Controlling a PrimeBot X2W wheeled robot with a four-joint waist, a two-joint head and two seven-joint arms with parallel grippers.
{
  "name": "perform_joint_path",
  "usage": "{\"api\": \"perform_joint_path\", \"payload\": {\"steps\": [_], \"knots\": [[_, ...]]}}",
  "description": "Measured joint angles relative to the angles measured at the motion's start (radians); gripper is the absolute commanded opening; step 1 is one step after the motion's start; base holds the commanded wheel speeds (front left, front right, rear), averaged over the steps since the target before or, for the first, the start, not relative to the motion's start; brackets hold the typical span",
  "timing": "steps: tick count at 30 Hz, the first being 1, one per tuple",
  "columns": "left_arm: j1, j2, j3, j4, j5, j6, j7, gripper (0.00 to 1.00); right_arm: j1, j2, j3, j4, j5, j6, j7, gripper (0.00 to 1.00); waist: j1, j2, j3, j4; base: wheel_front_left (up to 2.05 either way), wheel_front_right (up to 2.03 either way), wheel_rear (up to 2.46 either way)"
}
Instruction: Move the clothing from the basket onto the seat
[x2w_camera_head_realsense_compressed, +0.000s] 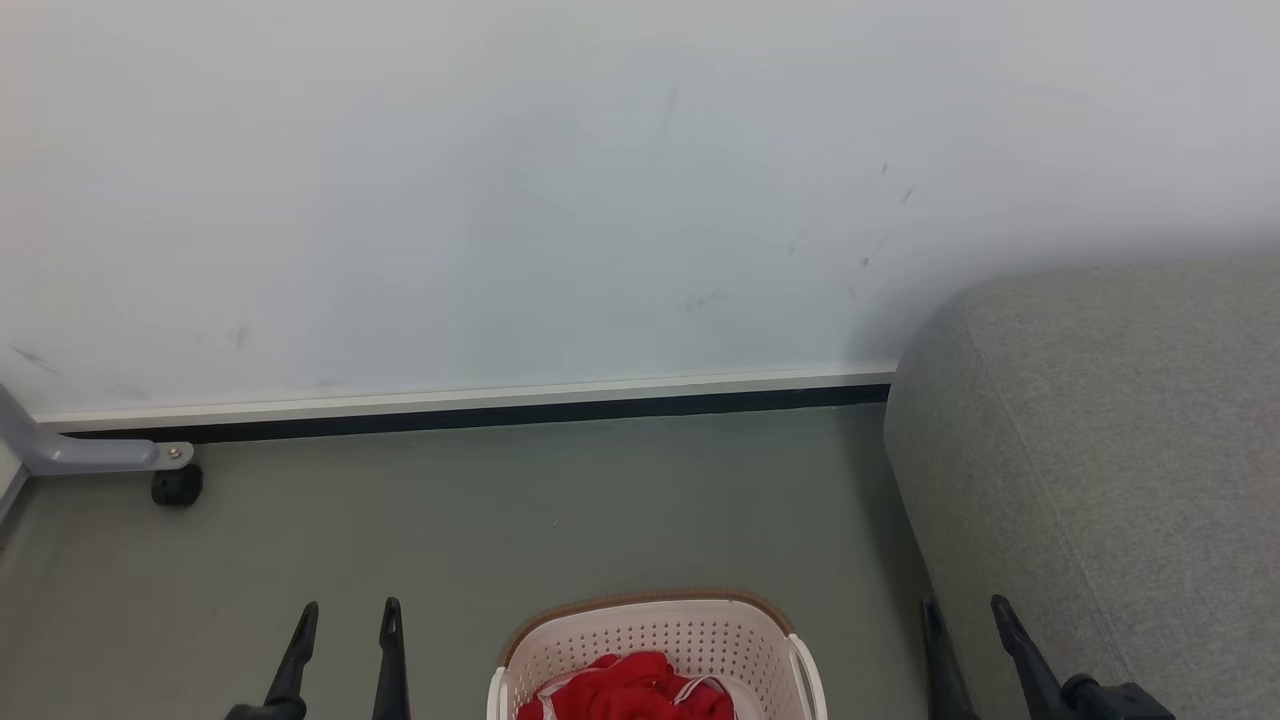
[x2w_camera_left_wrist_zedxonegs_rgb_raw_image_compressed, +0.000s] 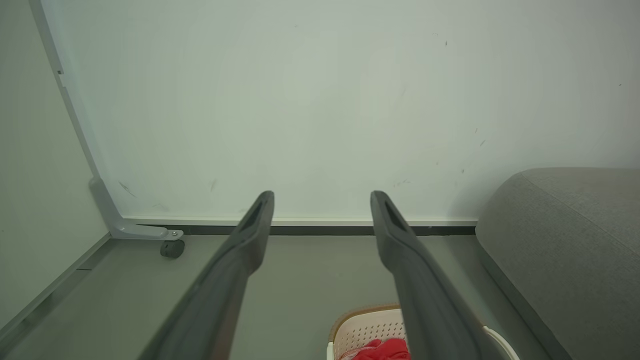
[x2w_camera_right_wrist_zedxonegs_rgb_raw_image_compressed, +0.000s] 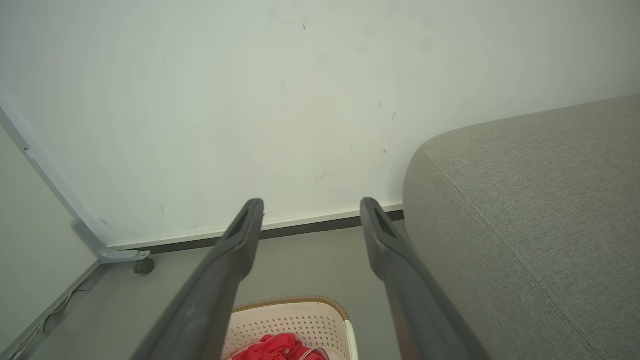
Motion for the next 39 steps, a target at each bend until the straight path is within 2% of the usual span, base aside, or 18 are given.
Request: {"api": "perform_joint_path", "payload": {"steps": [28,39], "knots": [[0.0,-0.013,0.015,0.019,0.0,-0.023,0.0,1.0,0.0,0.0,-0.01,0.003,0.0,0.001,0.0,1.0,0.0,-0.0001,0.006,-0.002,0.0,0.0,0.0],[0.003,-0.013,0.014,0.006,0.02,-0.031,0.0,1.0,0.0,0.0,-0.015,-0.018,-0.007,0.002,0.0,1.0,0.0,0.0,0.048,-0.008,0.0,0.0,0.0]]}}
